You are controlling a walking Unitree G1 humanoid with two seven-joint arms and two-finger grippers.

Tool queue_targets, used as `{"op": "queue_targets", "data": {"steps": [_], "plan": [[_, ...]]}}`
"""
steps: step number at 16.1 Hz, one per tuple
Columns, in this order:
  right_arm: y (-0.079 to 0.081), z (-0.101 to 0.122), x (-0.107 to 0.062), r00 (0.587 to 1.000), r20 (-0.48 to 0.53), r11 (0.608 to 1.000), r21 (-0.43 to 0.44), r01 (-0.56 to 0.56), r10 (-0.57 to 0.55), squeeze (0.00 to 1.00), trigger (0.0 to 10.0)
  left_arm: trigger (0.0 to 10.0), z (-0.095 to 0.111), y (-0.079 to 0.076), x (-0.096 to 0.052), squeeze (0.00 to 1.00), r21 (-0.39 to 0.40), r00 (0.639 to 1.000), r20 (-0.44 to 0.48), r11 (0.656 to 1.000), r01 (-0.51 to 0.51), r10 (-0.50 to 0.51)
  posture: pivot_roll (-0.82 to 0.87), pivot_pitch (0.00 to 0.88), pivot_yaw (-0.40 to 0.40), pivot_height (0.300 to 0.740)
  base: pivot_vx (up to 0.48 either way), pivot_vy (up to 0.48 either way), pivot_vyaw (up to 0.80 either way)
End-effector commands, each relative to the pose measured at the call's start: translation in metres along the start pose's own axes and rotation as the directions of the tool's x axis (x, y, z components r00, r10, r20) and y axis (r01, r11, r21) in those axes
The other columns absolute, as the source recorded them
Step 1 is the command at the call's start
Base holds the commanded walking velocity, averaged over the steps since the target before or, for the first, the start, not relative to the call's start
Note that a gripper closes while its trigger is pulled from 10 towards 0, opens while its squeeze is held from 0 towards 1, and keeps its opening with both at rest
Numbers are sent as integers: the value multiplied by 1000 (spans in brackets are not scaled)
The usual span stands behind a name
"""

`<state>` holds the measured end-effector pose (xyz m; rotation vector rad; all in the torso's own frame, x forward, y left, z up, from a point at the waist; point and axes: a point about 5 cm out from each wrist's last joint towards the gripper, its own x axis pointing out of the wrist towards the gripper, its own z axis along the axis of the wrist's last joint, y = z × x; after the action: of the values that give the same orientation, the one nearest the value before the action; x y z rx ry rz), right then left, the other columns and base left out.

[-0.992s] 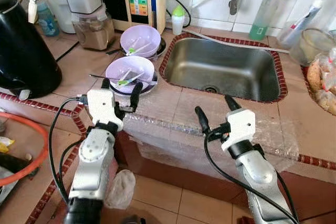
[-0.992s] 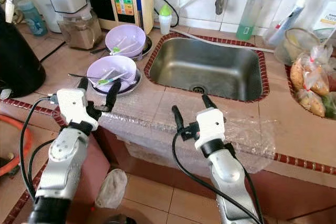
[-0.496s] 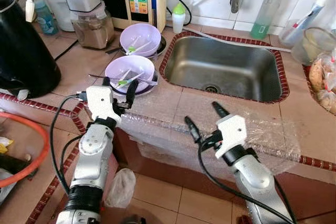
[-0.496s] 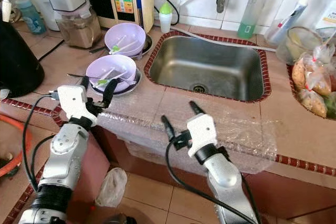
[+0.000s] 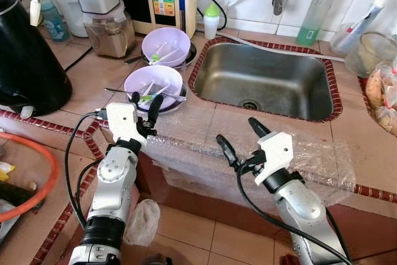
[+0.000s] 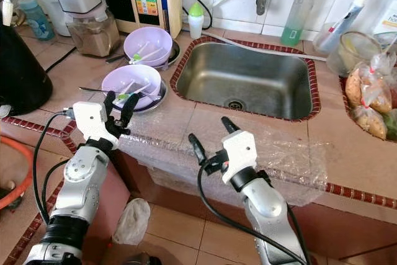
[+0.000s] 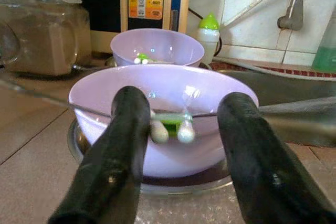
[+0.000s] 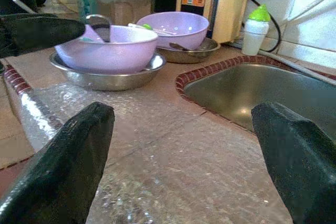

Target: Kitchen organization

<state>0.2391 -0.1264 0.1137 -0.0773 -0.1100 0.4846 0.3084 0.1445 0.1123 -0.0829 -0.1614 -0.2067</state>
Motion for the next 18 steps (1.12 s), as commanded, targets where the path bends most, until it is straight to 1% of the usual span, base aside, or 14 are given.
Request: {"op": "queue_targets", "data": {"steps": [1, 12, 14, 15, 18], "plan": [[-1, 0, 1, 1000, -5, 1000, 3, -3, 3, 0, 10000, 0, 2, 2, 3, 0, 7, 1000, 6, 1000, -1, 0, -68, 29, 41, 740, 0, 0, 0], [0, -2, 3, 1000, -15, 1000, 2, -12, 12, 0, 10000, 0, 1, 3, 3, 0, 12, 1000, 14, 1000, 4, -4, -62, 23, 40, 740, 0, 0, 0], [-2, -2, 4, 1000, -13, 1000, 4, 3, -3, 0, 10000, 0, 7, 1, 1, 0, 21, 999, 39, 1000, 12, -13, -63, 20, 46, 740, 0, 0, 0], [-5, -1, 4, 999, -7, 999, 25, 34, -34, 0, 10000, 0, 15, 0, -3, 0, 34, 998, 66, 999, 18, -20, -63, 20, 46, 740, 0, 0, 0], [-10, 1, 6, 998, -1, 998, 21, 61, -61, 0, 10000, 0, 25, -3, -10, 0, 56, 995, 100, 998, 22, -28, -62, 16, 52, 740, 0, 0, 0]]}}
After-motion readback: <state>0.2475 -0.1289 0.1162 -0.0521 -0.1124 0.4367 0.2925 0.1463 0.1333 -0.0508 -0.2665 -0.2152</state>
